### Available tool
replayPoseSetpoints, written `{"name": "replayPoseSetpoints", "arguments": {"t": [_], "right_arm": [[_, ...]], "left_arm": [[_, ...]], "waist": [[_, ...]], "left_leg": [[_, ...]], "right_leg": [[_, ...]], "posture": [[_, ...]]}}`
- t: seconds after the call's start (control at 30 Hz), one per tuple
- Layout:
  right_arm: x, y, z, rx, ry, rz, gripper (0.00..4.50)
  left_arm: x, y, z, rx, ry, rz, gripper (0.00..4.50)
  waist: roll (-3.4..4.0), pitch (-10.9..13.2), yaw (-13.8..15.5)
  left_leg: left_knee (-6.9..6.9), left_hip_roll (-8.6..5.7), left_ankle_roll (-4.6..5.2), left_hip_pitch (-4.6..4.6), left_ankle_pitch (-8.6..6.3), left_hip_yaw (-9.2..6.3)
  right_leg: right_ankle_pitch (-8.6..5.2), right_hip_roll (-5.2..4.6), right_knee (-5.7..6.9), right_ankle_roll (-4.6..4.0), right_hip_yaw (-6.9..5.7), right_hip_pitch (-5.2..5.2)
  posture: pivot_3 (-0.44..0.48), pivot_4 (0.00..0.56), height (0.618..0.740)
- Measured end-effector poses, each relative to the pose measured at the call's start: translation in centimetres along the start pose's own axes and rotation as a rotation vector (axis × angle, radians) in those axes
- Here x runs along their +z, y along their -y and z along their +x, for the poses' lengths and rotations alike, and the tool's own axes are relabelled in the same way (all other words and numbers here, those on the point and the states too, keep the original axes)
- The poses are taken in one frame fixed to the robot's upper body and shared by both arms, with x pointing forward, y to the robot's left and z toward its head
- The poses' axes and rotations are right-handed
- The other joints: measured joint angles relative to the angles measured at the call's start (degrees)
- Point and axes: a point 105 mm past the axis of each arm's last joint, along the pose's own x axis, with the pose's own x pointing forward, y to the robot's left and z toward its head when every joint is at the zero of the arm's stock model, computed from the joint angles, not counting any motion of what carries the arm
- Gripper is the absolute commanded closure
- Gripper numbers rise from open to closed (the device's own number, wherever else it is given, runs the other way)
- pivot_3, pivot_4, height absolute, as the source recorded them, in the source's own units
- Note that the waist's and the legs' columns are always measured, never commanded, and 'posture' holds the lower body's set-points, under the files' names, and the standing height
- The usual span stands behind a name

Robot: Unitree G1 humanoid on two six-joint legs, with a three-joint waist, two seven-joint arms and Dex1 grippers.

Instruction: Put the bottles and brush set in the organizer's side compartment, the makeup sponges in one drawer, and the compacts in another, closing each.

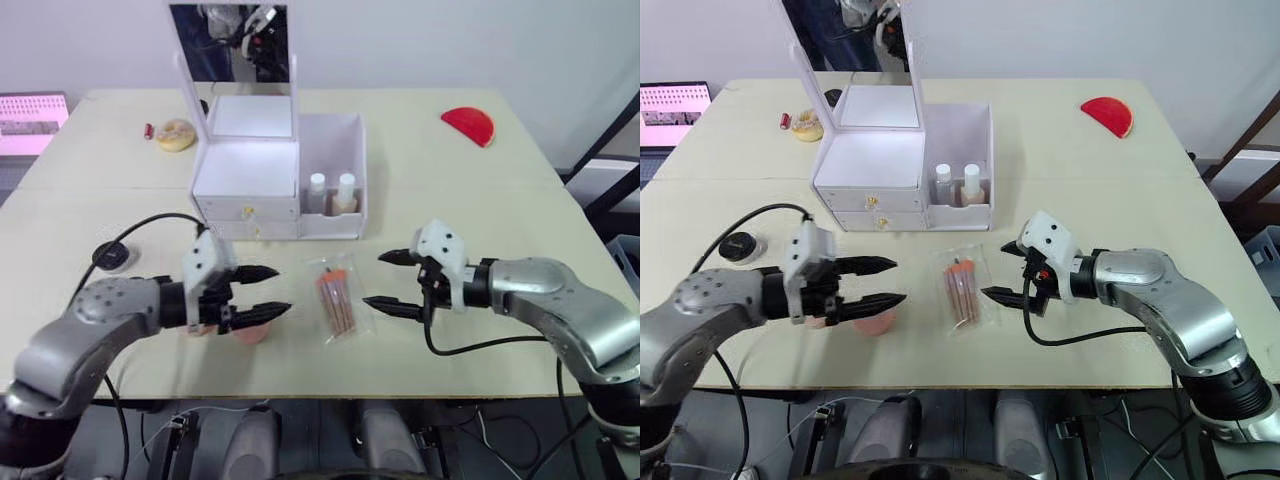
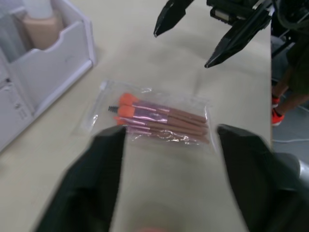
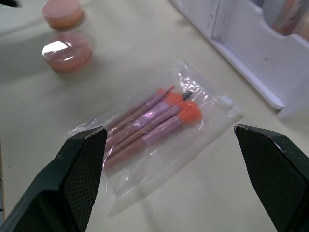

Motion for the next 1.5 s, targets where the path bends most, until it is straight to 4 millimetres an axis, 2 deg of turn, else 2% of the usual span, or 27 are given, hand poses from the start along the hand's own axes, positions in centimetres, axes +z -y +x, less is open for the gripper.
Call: {"name": "replayPoseSetpoints", "arguments": {"t": [0.07,0.1,0.17,0.33,0.63,0.8,1.03,1.3,1.4,1.5], "right_arm": [[-0.1,0.3,0.0,0.0,0.001,0.001,0.0],[-0.1,0.4,0.1,0.0,0.006,0.001,0.0],[0.0,0.7,0.1,0.003,0.01,0.005,0.0],[0.2,1.7,0.2,0.012,-0.02,0.05,0.0],[-0.6,3.1,0.5,0.118,-0.189,0.415,0.0],[-2.7,2.6,2.0,0.183,-0.294,0.604,0.0],[-2.1,3.2,3.8,0.21,-0.269,0.692,0.0],[-1.0,2.3,6.2,0.27,-0.216,0.795,0.0],[-1.0,2.4,6.8,0.27,-0.213,0.823,0.85],[-1.5,2.4,7.5,0.263,-0.224,0.846,2.32]], "left_arm": [[-0.9,-0.6,1.4,0.014,-0.018,-0.021,4.06],[-1.3,-0.7,2.0,0.022,-0.027,-0.028,4.45],[-2.2,-0.8,3.2,0.026,-0.042,-0.04,4.45],[-3.8,-0.8,4.8,0.026,-0.062,-0.057,4.45],[-4.5,-1.2,6.0,0.019,-0.096,-0.021,4.45],[-5.1,-0.6,6.6,-0.016,-0.14,0.023,4.45],[-5.3,-0.8,6.6,-0.014,-0.161,0.041,4.45],[-5.4,-0.8,6.5,-0.024,-0.166,0.044,4.45],[-5.4,-0.7,6.5,-0.027,-0.165,0.044,4.5],[-5.4,-0.7,6.5,-0.031,-0.165,0.043,4.5]], "waist": [[0.0,0.0,0.09],[-0.01,0.0,0.11],[0.0,0.0,0.08],[0.0,0.0,-0.03],[0.01,0.0,0.11],[0.01,0.0,0.08],[-0.02,-0.05,-0.41],[0.01,-0.11,-1.57],[0.01,-0.11,-1.68],[0.02,-0.1,-1.65]], "left_leg": [[0.01,-0.01,0.0,0.0,0.0,0.0],[0.02,-0.01,0.0,-0.01,0.0,0.0],[0.02,-0.02,0.0,-0.02,0.0,-0.01],[0.02,-0.01,0.0,0.01,0.0,-0.02],[0.02,-0.02,0.01,-0.01,0.0,-0.03],[0.01,-0.02,0.01,-0.02,0.0,-0.03],[0.03,-0.02,0.01,0.11,0.01,-0.04],[0.02,-0.01,0.01,0.18,0.01,-0.09],[0.01,-0.01,0.02,0.2,0.01,-0.09],[0.01,-0.01,0.01,0.19,0.01,-0.1]], "right_leg": [[0.0,0.0,0.0,0.0,0.0,0.01],[0.0,0.0,0.0,0.0,0.0,0.01],[0.0,0.0,0.0,0.01,0.01,0.01],[0.01,0.0,0.01,0.0,0.0,0.01],[0.01,0.0,0.0,0.0,0.0,0.01],[0.0,0.0,-0.01,0.02,0.0,0.0],[0.04,0.03,0.14,0.01,0.0,0.11],[0.14,0.05,0.16,0.2,0.0,0.15],[0.14,0.06,0.17,0.2,0.0,0.14],[0.14,0.06,0.17,0.2,0.0,0.14]], "posture": [[0.0,0.15,0.739],[0.0,0.15,0.739],[0.0,0.15,0.739],[0.0,0.15,0.739],[0.0,0.15,0.739],[0.0,0.15,0.739],[0.0,0.15,0.739],[0.0,0.15,0.739],[0.0,0.15,0.739],[0.0,0.15,0.739]]}}
